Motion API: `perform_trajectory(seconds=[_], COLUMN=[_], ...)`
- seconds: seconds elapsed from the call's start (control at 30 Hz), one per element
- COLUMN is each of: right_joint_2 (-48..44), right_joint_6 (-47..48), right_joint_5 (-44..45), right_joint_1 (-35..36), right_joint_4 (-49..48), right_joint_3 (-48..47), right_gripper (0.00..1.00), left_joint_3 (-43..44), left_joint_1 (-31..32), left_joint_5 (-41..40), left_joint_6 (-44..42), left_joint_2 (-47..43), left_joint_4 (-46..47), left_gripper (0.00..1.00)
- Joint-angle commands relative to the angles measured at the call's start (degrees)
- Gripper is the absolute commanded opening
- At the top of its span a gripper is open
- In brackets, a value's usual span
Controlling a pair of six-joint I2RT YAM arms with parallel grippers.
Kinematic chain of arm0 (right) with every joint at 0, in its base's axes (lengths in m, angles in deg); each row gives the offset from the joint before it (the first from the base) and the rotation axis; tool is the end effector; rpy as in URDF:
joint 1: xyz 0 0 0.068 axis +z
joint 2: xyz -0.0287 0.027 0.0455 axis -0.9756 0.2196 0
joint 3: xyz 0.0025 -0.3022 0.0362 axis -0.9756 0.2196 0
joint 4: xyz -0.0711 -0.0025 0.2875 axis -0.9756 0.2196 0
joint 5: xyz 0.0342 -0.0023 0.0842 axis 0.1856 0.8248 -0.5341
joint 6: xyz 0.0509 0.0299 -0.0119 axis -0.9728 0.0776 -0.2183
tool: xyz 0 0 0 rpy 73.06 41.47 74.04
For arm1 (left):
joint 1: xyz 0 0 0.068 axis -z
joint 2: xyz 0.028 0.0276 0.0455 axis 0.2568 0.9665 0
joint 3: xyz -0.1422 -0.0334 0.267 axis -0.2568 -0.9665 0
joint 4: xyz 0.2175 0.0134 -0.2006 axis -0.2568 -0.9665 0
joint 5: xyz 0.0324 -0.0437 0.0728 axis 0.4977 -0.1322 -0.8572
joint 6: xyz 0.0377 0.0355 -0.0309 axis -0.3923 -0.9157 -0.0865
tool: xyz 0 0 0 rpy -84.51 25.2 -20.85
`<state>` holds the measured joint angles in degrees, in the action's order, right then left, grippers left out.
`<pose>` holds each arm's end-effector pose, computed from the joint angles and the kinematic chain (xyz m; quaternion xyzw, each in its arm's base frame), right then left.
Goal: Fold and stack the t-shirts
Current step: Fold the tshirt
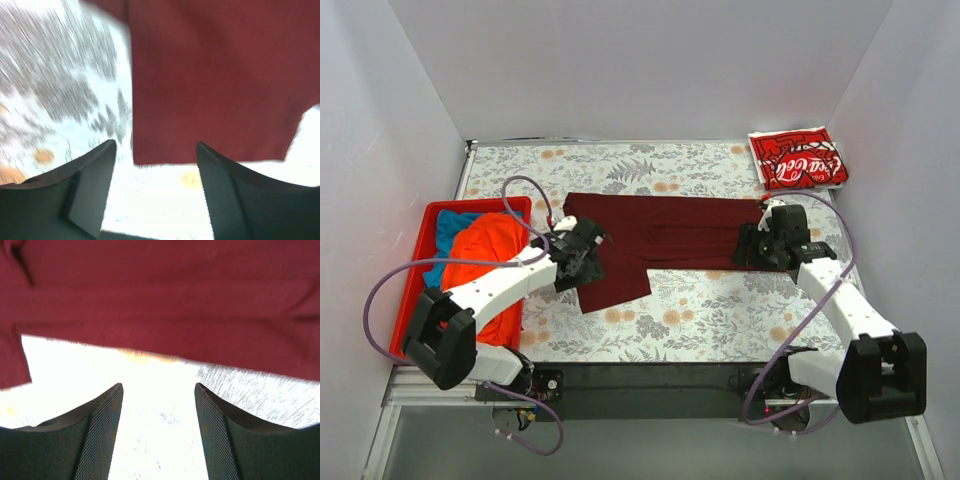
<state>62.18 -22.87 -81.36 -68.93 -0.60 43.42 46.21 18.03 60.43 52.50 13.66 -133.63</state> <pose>0.2731 0.0453 0.2438 0.0200 0.9299 0.1190 0.3475 0.2428 -0.1391 0.2365 -0.4645 0.8522 -0.0614 0.2328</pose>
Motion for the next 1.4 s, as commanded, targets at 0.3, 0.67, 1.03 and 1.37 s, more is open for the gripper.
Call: perform_trajectory(seconds=[0.3,0.67,1.03,1.37], right_joint_2=[-18.1,-18.3,-18.9,-15.5], right_joint_6=[-0.6,0.6,1.5,2.8], right_joint_5=[-7.1,-8.3,-9.9,-10.5], right_joint_1=[4.5,4.6,4.6,4.5], right_joint_4=[-4.4,-5.0,-5.1,-5.1], right_joint_3=[18.2,18.2,18.0,16.1], right_gripper=[0.68,0.68,0.68,0.68], left_joint_3=[-4.6,-5.0,16.2,35.0], left_joint_1=[11.7,12.4,6.7,-1.1], left_joint_5=[-7.1,-9.4,-18.9,-18.0], left_joint_6=[12.8,14.1,-2.7,-18.0], left_joint_2=[12.6,16.3,21.1,34.5], left_joint_4=[0.9,1.2,5.6,16.5], left_gripper=[0.45,0.0,0.0,0.0])
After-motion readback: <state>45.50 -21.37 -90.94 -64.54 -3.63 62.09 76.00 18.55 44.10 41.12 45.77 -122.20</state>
